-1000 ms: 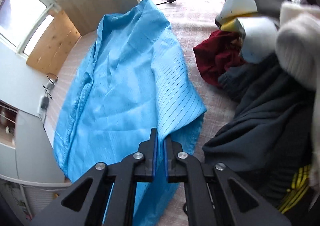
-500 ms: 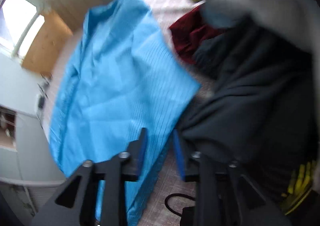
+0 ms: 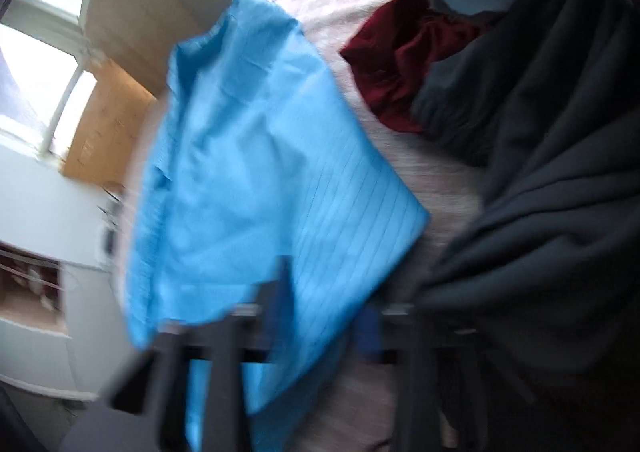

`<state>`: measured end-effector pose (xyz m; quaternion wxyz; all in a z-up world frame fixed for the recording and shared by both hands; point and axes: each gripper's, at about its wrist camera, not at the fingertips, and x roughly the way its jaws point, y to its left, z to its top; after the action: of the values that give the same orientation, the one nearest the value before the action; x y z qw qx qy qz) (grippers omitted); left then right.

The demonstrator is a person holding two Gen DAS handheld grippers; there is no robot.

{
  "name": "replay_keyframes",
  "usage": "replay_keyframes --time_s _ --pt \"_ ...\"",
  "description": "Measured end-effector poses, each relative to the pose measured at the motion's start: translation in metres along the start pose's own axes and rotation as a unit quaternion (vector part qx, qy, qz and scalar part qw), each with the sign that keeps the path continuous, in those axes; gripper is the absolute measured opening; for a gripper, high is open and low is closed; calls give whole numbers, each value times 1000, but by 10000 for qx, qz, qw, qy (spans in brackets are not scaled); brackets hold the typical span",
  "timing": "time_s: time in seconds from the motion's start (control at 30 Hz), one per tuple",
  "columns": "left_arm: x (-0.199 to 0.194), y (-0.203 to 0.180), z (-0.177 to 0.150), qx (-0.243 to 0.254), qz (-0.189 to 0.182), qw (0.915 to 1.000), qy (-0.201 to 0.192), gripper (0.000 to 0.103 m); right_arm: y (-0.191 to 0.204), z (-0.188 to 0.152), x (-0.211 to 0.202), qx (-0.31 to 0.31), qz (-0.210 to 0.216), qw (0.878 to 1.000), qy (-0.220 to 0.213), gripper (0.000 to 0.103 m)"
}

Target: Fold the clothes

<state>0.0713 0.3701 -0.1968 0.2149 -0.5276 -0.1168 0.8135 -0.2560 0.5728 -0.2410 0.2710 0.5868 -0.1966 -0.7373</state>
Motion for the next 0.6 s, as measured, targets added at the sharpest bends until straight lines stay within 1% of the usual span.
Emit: replay_keyframes --time_s 0.1,0.2,0.3,0.4,0.43,0.47,0.53,0.6 --pt "-8 11 0 -224 -203 9995 -91 1 26 5 -11 -83 148 9996 -241 6" --pt "-23 29 -4 -464 -253 9983 -263 1 77 15 -15 -572 200 9975 -376 5" --pt "-38 60 -6 -752 -105 9962 -418 1 132 21 0 -1201 -100 9924 -263 5" --pt "-48 97 -8 -1146 44 9922 -481 1 175 25 37 -1787 -542 9824 67 5" --pt "-47 108 -8 -1266 104 9907 -484 1 186 28 50 -1916 -721 9785 237 6" --pt "-46 119 -9 -1389 155 9890 -476 1 191 30 63 -1980 -859 9751 512 9" --pt "-40 135 -11 -1619 170 9857 -425 1 192 34 78 -1903 -856 9722 1059 11" --pt "-34 150 -14 -1831 159 9822 -378 1 197 30 73 -1946 -588 9716 1211 12"
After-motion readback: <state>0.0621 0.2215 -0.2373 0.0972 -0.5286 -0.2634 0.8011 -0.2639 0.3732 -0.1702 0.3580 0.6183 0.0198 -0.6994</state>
